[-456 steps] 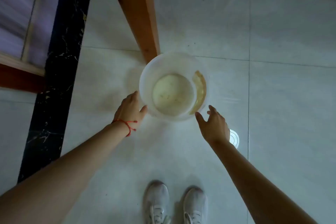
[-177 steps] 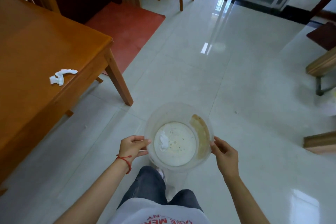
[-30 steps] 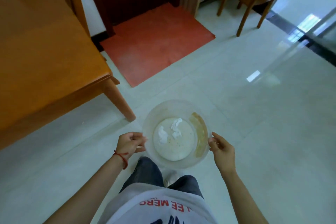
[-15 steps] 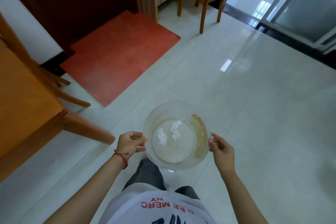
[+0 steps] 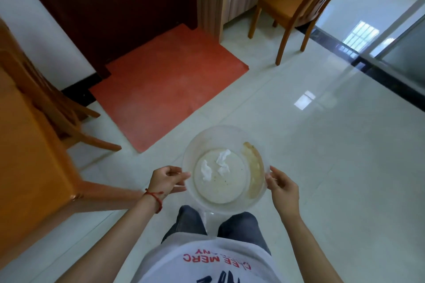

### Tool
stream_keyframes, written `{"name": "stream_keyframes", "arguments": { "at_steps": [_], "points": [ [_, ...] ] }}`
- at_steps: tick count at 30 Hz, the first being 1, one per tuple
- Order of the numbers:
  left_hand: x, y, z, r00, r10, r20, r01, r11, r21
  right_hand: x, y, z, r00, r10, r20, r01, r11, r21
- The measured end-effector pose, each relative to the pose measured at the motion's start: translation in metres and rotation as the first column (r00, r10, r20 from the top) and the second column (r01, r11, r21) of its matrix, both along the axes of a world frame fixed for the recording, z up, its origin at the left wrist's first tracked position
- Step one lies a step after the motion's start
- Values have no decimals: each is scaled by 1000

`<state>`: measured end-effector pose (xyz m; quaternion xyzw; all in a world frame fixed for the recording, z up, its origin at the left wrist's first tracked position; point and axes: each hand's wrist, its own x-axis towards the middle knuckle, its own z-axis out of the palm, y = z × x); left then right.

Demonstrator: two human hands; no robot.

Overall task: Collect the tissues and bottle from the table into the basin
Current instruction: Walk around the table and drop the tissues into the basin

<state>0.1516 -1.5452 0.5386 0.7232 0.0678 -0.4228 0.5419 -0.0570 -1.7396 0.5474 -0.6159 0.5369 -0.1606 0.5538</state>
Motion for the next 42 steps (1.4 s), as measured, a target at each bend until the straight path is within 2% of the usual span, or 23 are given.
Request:
{"name": "stream_keyframes", "arguments": {
  "at_steps": [8,18,25,42],
  "points": [
    [38,-68,-3,990,139,-16,-139,990,1,77,-108,-1,982,189,-5,-189,982,9],
    [70,-135,-2,918,396,8,-395,918,-30,189,-215,16,894,449,-5,-449,893,-30],
    [130,-128,-11,846,532,40,-533,846,8,283,-218,1,834,551,-15,-551,834,-14],
    [371,-89,6,746,660,85,-664,748,16,560,-184,0,701,712,39,-706,700,-110]
  ]
}}
